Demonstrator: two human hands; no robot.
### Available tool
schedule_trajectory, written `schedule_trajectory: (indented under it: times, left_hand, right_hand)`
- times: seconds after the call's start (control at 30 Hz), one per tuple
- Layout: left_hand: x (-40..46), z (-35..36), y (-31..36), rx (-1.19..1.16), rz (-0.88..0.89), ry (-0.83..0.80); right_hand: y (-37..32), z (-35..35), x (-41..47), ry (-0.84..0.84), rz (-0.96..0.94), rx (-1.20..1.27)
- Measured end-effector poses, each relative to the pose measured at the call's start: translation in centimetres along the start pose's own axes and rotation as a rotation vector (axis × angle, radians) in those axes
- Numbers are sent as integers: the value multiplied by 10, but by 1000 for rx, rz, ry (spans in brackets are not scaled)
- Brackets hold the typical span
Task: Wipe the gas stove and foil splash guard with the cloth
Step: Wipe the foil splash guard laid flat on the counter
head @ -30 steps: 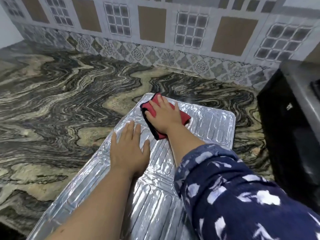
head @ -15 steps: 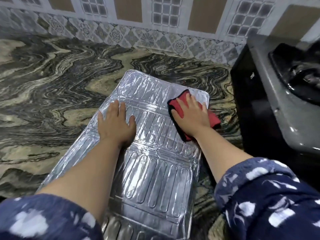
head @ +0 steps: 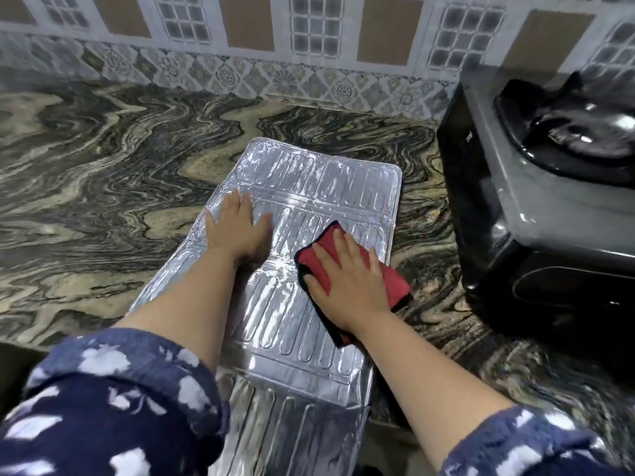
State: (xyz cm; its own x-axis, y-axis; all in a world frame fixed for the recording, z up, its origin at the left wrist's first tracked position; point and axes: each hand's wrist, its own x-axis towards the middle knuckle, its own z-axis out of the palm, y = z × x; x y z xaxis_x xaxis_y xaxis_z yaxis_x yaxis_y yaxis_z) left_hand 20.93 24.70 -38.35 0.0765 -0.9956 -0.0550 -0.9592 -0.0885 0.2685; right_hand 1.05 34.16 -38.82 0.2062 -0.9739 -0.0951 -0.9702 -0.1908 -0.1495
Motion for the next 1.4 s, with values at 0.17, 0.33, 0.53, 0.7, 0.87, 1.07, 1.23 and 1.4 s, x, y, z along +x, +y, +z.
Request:
schedule_trajectory:
  times: [0.17, 0.33, 0.53, 0.7, 0.87, 1.07, 1.23, 1.4]
  left_hand:
    - [-24, -14, -6, 97, 219, 1]
    - [-78, -14, -14, 137, 191, 22]
    - [-100, -3, -36, 168, 61, -163]
    - [-91, 0, -35, 129, 49, -154]
    - [-88, 1, -32, 122, 52, -117]
    - [-59, 3, -22, 105, 23, -86]
    - [-44, -3, -18, 133, -7, -91]
    - [-49, -5, 2, 10, 21, 93]
  right_hand:
    - [5, -3, 20, 7, 19, -8]
    - [10, -6, 41, -2, 34, 0]
    - [-6, -8, 32, -47, -59, 8]
    - [-46, 7, -11, -31, -251, 35]
    - [-15, 0, -19, -79, -329, -26]
    - [9, -11, 27, -94, -286, -54]
    - [12, -26, 33, -73, -215, 93]
    - [29, -32, 14, 99, 45, 140]
